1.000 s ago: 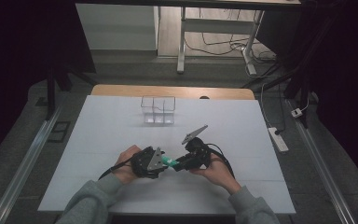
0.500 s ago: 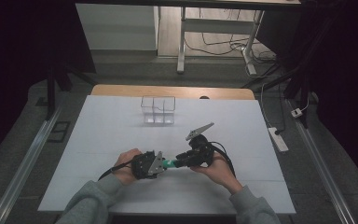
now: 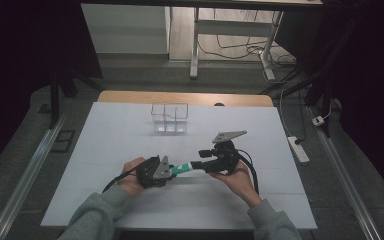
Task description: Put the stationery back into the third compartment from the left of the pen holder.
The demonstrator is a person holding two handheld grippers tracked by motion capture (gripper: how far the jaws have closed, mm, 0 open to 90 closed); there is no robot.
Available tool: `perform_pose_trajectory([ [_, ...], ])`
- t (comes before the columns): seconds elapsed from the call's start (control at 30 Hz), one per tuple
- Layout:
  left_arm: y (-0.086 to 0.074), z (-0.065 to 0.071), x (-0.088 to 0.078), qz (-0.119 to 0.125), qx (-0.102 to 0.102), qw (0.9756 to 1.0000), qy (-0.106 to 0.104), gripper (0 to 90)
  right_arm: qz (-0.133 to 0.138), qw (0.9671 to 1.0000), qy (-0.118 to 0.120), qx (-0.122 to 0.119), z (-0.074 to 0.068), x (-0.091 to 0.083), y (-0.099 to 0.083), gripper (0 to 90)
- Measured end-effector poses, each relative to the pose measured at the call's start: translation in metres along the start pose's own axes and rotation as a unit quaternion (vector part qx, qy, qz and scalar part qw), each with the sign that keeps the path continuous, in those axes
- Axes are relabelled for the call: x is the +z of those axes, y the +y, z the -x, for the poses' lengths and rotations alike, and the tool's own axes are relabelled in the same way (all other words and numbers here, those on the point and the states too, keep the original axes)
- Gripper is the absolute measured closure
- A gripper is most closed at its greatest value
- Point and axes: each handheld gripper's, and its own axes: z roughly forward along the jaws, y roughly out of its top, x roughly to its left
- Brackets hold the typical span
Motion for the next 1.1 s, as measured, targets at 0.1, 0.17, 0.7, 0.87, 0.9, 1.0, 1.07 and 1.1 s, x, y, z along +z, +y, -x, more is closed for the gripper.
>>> perform_pose_trajectory([
  [0.1, -0.004, -0.005, -0.002, 0.008, -0.017, 0.9998, 0.003, 65.7, 0.009, 0.9998, -0.014, 0.008, 0.004, -0.003, -0.003, 34.3],
  [0.17, -0.006, -0.008, -0.004, 0.015, -0.029, 0.9994, 0.006, 65.7, 0.011, 0.9997, -0.017, 0.011, 0.007, -0.004, -0.004, 33.9],
  [0.7, -0.013, -0.019, -0.017, 0.079, -0.092, 0.9922, 0.027, 65.7, 0.029, 0.999, -0.028, 0.02, 0.007, -0.003, -0.009, 29.7],
  [0.87, -0.011, -0.016, -0.018, 0.091, -0.092, 0.9913, 0.028, 65.7, 0.038, 0.999, -0.017, 0.019, 0.003, 0.001, -0.01, 29.1],
  [0.9, -0.01, -0.015, -0.018, 0.091, -0.09, 0.9913, 0.029, 65.7, 0.04, 0.9989, -0.015, 0.019, 0.002, 0.002, -0.01, 29.1],
  [1.0, -0.008, -0.013, -0.018, 0.098, -0.089, 0.9907, 0.03, 65.7, 0.047, 0.9987, -0.007, 0.02, -0.001, 0.004, -0.01, 29.1],
  [1.07, -0.007, -0.012, -0.018, 0.101, -0.089, 0.9905, 0.028, 65.7, 0.049, 0.9986, -0.005, 0.018, -0.003, 0.006, -0.01, 29.2],
  [1.1, -0.007, -0.011, -0.017, 0.101, -0.087, 0.9906, 0.028, 65.7, 0.05, 0.9986, -0.003, 0.018, -0.004, 0.007, -0.01, 29.2],
])
